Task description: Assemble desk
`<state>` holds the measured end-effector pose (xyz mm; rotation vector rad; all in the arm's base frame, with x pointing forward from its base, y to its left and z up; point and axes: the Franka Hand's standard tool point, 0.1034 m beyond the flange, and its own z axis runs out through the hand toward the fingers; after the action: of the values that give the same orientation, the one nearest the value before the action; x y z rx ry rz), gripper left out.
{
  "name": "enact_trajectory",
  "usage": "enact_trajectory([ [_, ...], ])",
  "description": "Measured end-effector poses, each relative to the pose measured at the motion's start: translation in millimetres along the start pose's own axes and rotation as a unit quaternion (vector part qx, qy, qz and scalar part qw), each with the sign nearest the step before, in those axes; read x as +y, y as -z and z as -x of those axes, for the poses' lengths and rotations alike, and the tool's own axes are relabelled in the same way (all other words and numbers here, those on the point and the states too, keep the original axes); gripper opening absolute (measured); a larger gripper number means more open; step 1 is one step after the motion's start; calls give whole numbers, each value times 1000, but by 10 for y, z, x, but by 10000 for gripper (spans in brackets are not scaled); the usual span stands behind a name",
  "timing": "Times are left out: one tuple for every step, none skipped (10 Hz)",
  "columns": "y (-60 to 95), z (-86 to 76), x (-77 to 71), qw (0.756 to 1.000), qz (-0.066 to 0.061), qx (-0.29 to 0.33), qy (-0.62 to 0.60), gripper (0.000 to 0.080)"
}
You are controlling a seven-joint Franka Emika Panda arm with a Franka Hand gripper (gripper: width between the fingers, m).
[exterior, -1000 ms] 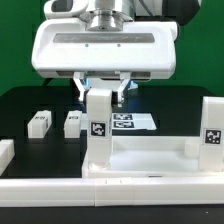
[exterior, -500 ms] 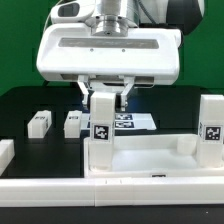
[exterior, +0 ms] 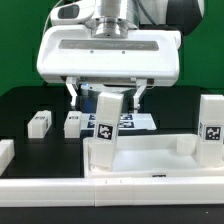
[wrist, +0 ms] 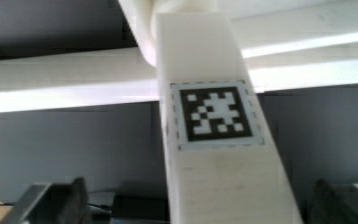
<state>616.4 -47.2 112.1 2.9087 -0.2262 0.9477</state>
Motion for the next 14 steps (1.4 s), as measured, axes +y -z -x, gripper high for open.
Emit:
enact_trajectory([
  [-1,2,0,1000,0,0,0,644],
  [-2,2,0,1000,0,0,0,648],
  [-2,3,0,1000,0,0,0,648],
  [-2,4,0,1000,0,0,0,649],
  [-31,44,-13,1000,-9,-26,-3,649],
  [1,-30,-22,998,-27,-63,-12,649],
  [45,-149,18,997,-33,-68,-19,649],
  [29,-135,8,993,-46,-101,-30,649],
  [14,-136,-54,986,-64,-150,-45,649],
  [-12,-168,-50,982,-71,-171,-47,649],
  [-35,-118,-29,973,-80,-211,-45,649],
  [-67,-111,14,969,-81,-229,-40,649],
  [-84,-74,73,969,-77,-233,-38,649],
  [-86,-63,123,968,-72,-236,-42,649],
])
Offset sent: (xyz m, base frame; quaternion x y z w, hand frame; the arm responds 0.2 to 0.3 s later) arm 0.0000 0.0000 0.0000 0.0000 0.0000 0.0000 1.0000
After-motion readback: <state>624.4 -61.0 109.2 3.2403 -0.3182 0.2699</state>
